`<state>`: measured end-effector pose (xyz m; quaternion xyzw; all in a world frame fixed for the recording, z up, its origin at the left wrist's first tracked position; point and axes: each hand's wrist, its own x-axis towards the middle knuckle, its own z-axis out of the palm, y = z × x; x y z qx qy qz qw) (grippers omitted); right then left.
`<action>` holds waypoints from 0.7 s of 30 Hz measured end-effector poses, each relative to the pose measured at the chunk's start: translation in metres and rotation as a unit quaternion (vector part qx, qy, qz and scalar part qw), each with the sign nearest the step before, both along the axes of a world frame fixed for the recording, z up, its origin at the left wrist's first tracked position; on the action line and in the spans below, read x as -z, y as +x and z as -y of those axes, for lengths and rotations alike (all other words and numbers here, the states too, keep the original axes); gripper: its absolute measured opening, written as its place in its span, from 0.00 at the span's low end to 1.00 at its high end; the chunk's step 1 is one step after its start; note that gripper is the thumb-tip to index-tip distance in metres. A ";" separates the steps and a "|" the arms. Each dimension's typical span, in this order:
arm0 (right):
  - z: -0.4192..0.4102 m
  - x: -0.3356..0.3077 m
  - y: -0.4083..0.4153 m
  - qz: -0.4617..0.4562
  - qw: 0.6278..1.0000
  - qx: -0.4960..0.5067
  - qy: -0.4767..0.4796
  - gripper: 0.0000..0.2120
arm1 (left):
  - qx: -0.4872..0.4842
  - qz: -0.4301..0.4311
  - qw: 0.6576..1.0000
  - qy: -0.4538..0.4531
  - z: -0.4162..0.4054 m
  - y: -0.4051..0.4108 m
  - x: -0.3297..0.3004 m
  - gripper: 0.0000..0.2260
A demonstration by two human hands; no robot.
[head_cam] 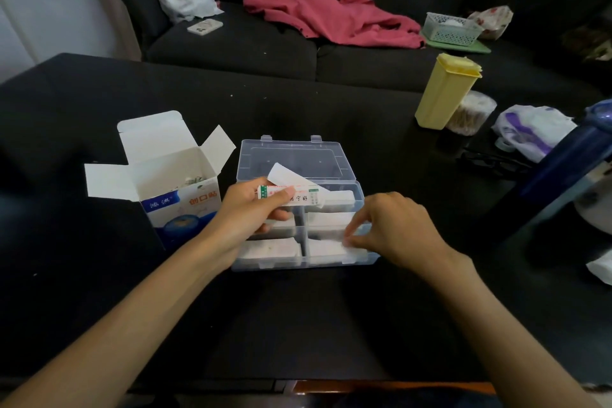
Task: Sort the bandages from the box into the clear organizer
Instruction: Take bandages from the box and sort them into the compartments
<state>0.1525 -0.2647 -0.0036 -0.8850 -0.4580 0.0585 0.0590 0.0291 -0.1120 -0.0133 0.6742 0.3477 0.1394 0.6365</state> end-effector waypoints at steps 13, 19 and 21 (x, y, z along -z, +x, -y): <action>0.002 -0.011 0.007 -0.405 0.865 0.182 0.234 0.04 | 0.078 0.026 0.993 0.087 0.022 0.008 0.001 0.07; 0.015 -0.017 0.017 -0.391 0.871 0.211 0.212 0.03 | 0.087 -0.013 0.951 0.297 0.015 0.007 0.009 0.04; 0.016 -0.017 0.018 -0.395 0.866 0.218 0.215 0.04 | 0.111 -0.031 0.934 0.337 0.018 0.007 0.009 0.05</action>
